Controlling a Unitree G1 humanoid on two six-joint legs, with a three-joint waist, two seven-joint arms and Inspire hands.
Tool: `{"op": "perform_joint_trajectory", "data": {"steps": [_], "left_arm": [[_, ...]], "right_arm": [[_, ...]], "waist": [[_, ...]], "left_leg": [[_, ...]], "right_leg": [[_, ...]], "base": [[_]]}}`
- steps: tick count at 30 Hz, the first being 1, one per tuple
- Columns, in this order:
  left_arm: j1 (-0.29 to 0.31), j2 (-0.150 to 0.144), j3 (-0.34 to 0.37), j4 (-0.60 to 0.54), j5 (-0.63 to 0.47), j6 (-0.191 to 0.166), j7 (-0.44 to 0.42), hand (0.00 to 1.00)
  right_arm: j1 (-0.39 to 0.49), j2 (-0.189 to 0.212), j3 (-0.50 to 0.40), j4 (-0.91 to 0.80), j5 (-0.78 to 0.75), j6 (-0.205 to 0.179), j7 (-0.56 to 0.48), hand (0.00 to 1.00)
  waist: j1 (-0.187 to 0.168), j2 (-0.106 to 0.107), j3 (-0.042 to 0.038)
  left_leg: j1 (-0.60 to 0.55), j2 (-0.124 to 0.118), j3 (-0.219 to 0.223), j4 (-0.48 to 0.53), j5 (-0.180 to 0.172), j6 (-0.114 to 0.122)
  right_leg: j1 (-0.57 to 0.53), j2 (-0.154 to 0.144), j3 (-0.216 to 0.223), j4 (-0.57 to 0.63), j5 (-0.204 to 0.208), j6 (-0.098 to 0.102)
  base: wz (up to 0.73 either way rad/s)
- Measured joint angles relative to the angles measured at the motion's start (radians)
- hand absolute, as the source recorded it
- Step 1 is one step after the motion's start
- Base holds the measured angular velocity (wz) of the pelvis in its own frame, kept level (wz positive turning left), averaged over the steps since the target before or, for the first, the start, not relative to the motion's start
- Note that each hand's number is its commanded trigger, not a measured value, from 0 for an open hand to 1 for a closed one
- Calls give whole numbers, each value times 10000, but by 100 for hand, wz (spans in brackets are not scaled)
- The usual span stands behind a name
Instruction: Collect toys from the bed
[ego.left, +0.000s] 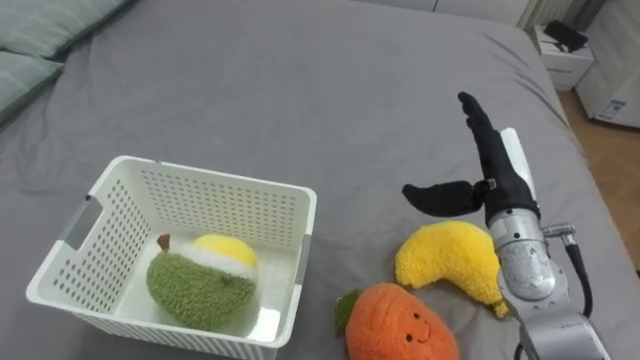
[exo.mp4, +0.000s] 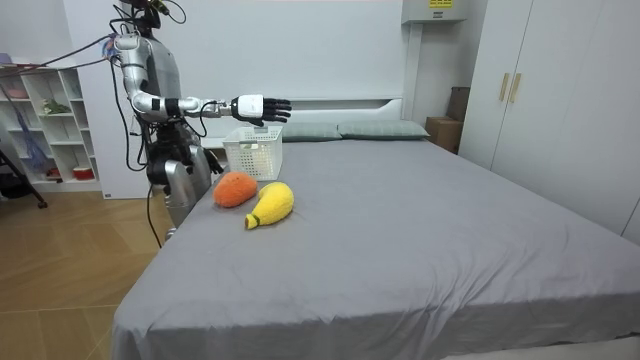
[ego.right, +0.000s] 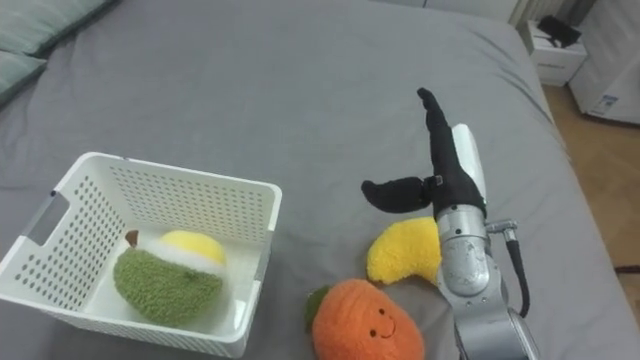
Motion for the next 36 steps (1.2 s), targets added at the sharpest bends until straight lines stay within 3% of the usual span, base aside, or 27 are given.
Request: {"op": "perform_joint_trajectory", "data": {"steps": [6, 14, 15, 23, 29, 33, 36], "left_arm": [[137, 24, 106, 1, -3, 308, -16, 0], [132, 189, 94, -211, -7, 231, -55, 0], [134, 197, 94, -307, -13, 206, -56, 0], [77, 224, 90, -358, -8, 98, -62, 0], [57, 355, 87, -357, -6, -44, -254, 0], [-11, 433, 46, -410, -28, -252, -236, 0], [-64, 455, -131, -405, -32, -338, -232, 0]], "right_arm": [[256, 1, -91, 1290, -51, 26, -180, 0], [209, -314, -138, 2620, 87, 18, -171, 0], [176, -391, -138, 2660, 50, 9, -173, 0], [-884, -733, -138, 5092, 98, -77, -172, 0], [-1409, -839, -175, 6227, -3, -217, -177, 0], [-1821, -889, -174, 6681, -30, -316, -178, 0], [-2070, -1019, -99, 7114, 91, -399, -224, 0]], "waist": [[-107, -56, -21], [-105, 54, -6], [-97, 82, -42], [-97, 22, -62], [-51, -103, 6], [-58, -98, 17], [27, -24, 69]], "left_leg": [[-58, -9, 1, 1, -10, 14], [-206, -8, 22, 29, -13, 22], [-281, -9, 15, 45, -12, 23], [-796, -28, -154, 137, 2, 34], [-1027, -29, -268, 159, 6, 33], [-1271, -37, -305, 221, 9, 38], [-1426, -41, -352, 272, 9, 38]], "right_leg": [[-1, -17, -7, 6, 0, 1], [-178, -20, -25, 37, 1, -1], [-285, -24, -40, 46, 2, -2], [-677, -58, -294, 36, 2, -2], [-831, -54, -387, 11, 2, -2], [-1010, -82, -544, 26, 3, -2], [-1089, -87, -601, 25, 5, -2]], "base": [[0], [0], [4], [7], [6], [6], [6]]}}
